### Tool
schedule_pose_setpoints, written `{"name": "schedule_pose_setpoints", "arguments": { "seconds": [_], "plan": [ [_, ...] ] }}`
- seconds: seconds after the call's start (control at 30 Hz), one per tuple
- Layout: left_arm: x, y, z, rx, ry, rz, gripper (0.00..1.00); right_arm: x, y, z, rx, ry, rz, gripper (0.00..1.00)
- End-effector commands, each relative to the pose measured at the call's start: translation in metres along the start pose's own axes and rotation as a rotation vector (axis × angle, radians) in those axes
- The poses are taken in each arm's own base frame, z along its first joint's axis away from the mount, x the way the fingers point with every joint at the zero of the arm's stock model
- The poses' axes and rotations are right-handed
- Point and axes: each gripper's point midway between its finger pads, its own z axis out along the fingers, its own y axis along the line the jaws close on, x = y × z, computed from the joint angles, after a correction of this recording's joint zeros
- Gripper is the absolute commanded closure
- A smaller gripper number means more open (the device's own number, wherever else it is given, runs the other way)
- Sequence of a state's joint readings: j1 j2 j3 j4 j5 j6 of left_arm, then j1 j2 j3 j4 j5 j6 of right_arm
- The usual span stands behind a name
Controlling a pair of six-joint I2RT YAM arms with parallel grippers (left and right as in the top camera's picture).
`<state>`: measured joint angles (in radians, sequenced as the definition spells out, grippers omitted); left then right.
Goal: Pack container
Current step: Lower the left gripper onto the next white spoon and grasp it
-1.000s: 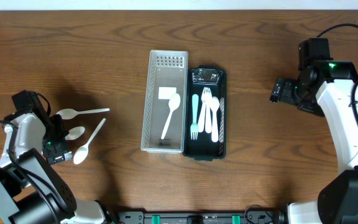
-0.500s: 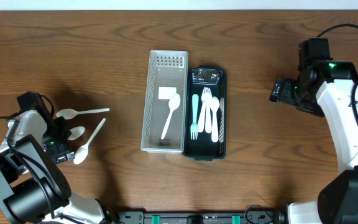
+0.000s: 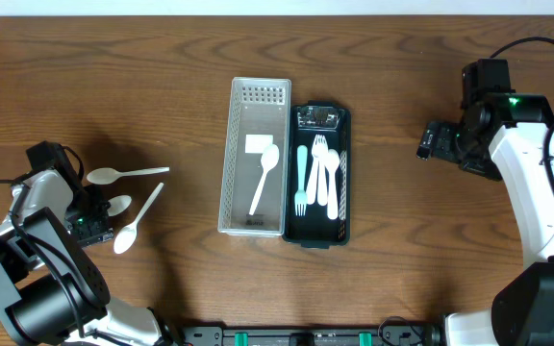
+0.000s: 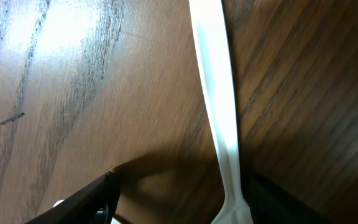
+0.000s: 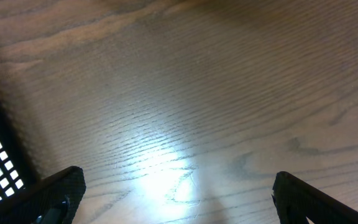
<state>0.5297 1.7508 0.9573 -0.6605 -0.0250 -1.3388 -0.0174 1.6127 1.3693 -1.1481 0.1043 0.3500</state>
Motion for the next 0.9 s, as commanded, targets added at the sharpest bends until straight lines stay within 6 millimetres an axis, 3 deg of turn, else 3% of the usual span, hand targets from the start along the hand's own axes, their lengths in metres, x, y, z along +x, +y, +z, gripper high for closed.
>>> {"name": "schedule_pose_setpoints", "arguments": {
  "seconds": [0.0, 0.1, 0.23, 0.4, 0.57, 0.87],
  "plan": [
    [-0.002, 0.004, 0.003, -0.017, -0.007, -0.013, 0.32, 0.0, 0.0, -0.003, -0.006, -0.006, -0.013, 0.01],
    [-0.004, 0.004, 0.003, -0.019, -0.018, -0.013, 0.38, 0.0, 0.0, -0.003, -0.005, -0.003, -0.013, 0.01],
    [-0.004, 0.001, 0.007, -0.015, -0.017, -0.007, 0.54, 0.001, -0.001, -0.003, -0.004, 0.0, -0.014, 0.01],
    [-0.003, 0.004, 0.014, -0.039, -0.014, 0.0, 0.59, 0.002, -0.001, -0.003, -0.002, 0.005, -0.014, 0.01],
    [-0.003, 0.005, 0.017, -0.048, -0.012, 0.001, 0.71, 0.003, -0.001, -0.003, -0.001, 0.007, -0.014, 0.01],
    [0.005, 0.004, 0.017, -0.041, 0.031, 0.0, 0.8, 0.005, -0.002, -0.003, 0.002, 0.015, -0.015, 0.01]
  ]
}}
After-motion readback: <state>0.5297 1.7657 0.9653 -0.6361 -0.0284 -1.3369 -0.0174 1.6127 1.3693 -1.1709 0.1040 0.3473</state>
